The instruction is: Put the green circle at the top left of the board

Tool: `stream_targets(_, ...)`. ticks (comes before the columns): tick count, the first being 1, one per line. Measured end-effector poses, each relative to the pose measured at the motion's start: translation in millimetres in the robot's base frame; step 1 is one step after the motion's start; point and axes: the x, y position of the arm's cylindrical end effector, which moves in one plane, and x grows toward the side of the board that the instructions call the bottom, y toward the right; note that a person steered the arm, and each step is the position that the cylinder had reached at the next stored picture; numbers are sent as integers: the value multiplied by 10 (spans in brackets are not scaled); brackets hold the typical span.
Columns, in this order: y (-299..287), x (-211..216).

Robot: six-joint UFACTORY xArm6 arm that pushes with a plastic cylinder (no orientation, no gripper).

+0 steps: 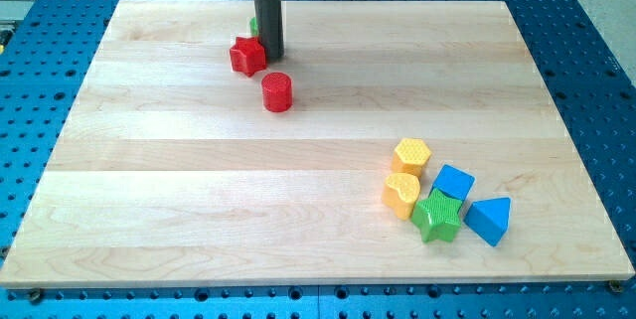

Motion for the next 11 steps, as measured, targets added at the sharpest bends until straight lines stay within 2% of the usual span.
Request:
stream_targets(1,-222,-328)
stream_targets(2,-310,-267)
stream_targets(3,25,-403)
stream_targets(4,54,-683)
stream_targets(6,-962,-677)
stream_targets(11,-1003,-610)
